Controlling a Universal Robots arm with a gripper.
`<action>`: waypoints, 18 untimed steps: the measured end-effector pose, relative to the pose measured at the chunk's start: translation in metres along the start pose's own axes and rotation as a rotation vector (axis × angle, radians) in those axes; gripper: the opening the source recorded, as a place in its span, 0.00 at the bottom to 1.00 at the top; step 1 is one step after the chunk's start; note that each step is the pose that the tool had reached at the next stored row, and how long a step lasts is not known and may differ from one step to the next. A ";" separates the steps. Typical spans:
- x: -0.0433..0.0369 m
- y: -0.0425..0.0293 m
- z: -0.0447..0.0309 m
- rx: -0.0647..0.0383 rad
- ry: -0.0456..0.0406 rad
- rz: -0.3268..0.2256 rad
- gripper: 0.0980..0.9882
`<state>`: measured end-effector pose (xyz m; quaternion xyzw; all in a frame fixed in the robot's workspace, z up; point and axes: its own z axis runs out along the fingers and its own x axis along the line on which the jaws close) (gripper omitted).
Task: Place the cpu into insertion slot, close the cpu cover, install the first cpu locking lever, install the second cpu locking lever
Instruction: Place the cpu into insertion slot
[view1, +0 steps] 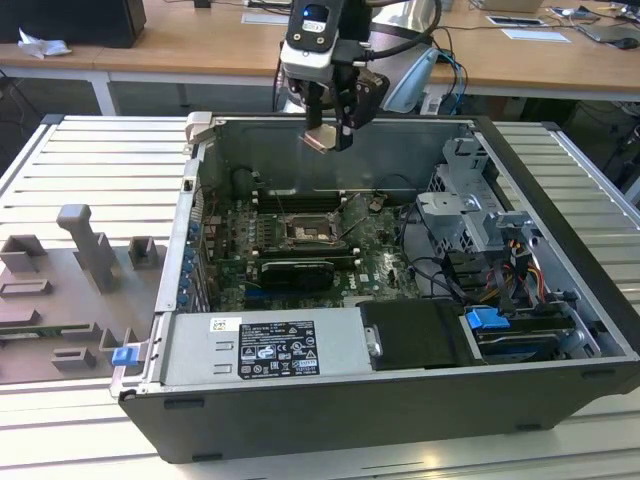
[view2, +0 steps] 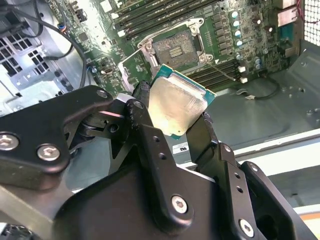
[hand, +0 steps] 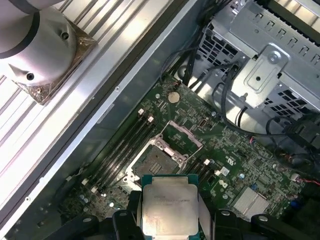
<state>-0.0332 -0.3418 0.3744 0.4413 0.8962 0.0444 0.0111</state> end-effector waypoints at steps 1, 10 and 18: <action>0.0000 0.0000 0.0000 0.000 -0.0011 0.012 0.50; 0.0000 0.0000 0.0002 -0.002 -0.0098 0.109 0.50; 0.0000 0.0000 0.0003 -0.003 -0.0155 0.173 0.50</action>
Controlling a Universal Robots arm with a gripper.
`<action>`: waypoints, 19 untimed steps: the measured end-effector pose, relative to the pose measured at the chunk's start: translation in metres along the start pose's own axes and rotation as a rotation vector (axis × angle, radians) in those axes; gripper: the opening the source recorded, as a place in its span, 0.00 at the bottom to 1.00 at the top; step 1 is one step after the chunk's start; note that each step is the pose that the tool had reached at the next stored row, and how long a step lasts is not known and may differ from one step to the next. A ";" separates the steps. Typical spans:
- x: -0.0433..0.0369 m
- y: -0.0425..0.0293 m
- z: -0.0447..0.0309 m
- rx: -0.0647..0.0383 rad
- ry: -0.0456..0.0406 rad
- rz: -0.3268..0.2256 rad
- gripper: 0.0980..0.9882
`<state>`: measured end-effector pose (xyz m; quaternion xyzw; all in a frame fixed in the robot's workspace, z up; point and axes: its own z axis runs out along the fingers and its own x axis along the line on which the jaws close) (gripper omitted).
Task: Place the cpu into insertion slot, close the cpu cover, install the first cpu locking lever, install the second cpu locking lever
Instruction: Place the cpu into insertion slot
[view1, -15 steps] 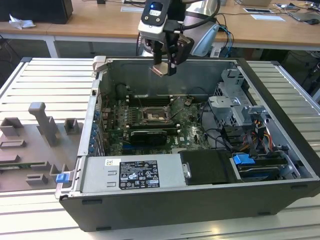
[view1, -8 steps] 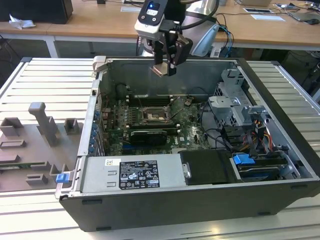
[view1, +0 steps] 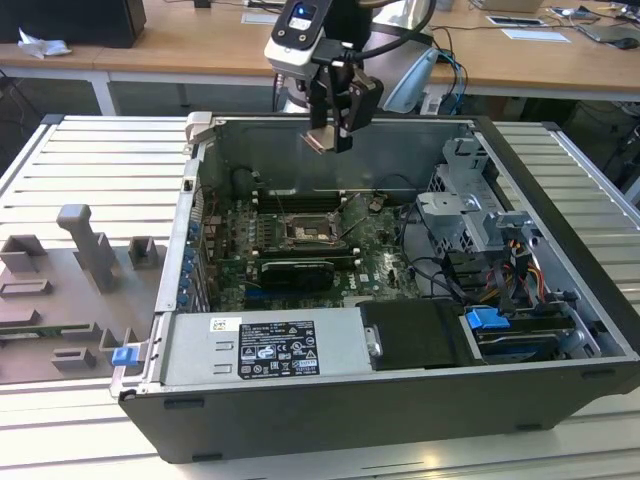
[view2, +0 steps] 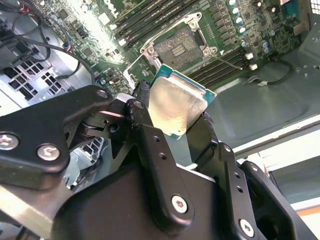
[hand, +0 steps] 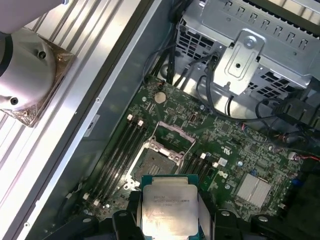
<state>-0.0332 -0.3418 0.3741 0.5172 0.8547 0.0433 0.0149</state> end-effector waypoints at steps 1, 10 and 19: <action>0.0000 0.0000 0.0000 0.000 -0.0010 0.012 0.50; 0.0000 0.0000 0.0001 -0.002 -0.0075 0.083 0.50; 0.0000 0.0000 0.0002 -0.003 -0.0144 0.161 0.50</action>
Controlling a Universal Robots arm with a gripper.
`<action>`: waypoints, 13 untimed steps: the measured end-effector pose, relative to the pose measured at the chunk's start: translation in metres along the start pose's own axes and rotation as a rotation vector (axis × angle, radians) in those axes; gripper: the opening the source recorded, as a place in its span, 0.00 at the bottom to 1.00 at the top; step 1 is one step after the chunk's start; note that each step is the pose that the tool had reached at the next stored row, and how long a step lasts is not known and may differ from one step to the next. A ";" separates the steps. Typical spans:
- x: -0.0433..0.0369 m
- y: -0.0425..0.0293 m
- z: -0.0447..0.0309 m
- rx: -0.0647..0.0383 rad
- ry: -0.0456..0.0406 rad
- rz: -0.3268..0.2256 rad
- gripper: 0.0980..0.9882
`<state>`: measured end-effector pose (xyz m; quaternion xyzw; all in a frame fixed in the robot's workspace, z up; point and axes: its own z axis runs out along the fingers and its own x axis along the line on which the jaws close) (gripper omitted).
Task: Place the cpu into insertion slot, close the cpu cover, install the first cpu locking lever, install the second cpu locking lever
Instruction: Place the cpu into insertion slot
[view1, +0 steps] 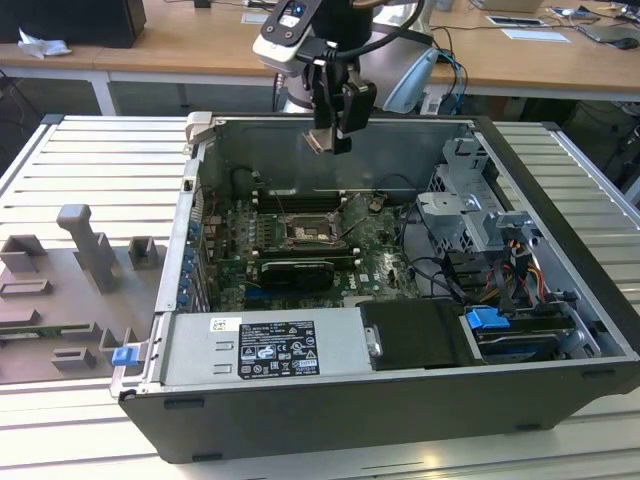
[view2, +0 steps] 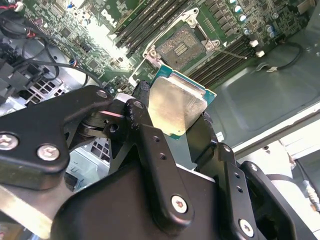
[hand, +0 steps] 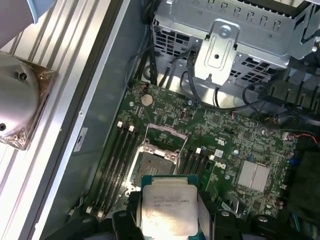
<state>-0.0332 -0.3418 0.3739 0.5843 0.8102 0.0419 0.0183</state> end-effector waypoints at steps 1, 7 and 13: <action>0.0000 0.0000 0.0000 0.000 -0.0007 0.008 0.50; 0.0000 0.0000 0.0004 -0.001 -0.0067 0.074 0.50; 0.0000 -0.0001 0.0014 -0.002 -0.0114 0.128 0.50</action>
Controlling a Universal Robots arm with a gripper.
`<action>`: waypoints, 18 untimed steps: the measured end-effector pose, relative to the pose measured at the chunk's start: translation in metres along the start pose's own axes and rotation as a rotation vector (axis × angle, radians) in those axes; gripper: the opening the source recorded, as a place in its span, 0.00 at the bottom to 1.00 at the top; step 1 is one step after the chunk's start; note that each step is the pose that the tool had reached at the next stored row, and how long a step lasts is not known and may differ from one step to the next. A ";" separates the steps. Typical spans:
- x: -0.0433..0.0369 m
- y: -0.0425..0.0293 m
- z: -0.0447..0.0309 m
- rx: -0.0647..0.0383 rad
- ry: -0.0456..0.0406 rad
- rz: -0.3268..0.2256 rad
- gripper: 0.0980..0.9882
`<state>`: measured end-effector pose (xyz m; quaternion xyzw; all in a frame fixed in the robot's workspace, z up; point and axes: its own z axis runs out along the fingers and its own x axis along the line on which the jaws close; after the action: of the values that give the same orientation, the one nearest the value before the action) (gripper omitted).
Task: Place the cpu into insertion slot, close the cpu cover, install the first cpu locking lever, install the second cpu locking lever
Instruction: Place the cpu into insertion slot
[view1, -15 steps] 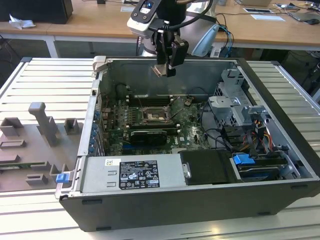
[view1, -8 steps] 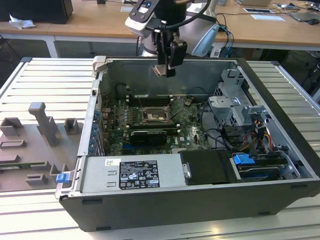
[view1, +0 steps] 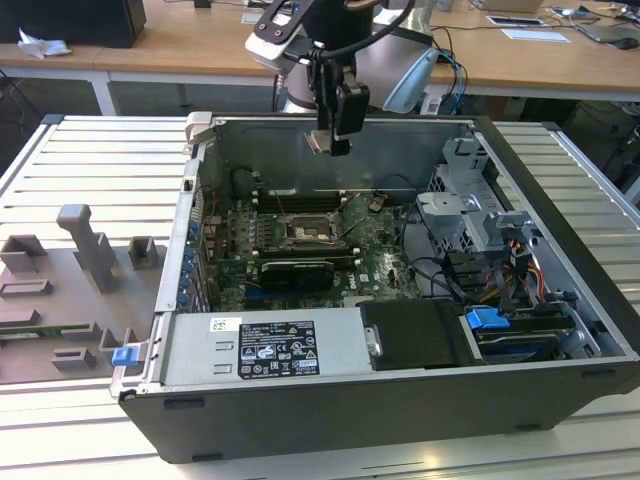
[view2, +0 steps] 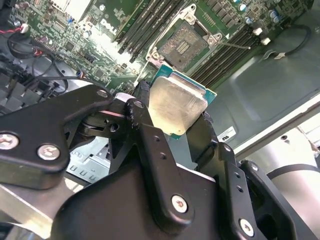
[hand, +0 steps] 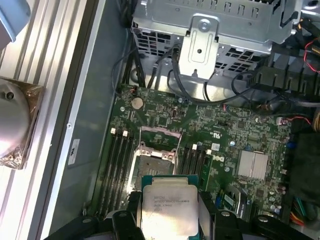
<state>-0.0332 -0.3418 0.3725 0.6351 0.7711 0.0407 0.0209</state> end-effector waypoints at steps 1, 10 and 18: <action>0.0000 0.0000 0.0001 0.000 -0.0006 0.006 0.50; -0.0001 -0.0003 0.0035 -0.001 -0.0051 0.055 0.50; -0.0003 -0.0011 0.0127 0.000 -0.0093 0.055 0.50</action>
<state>-0.0332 -0.3418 0.3598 0.6564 0.7531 0.0384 0.0234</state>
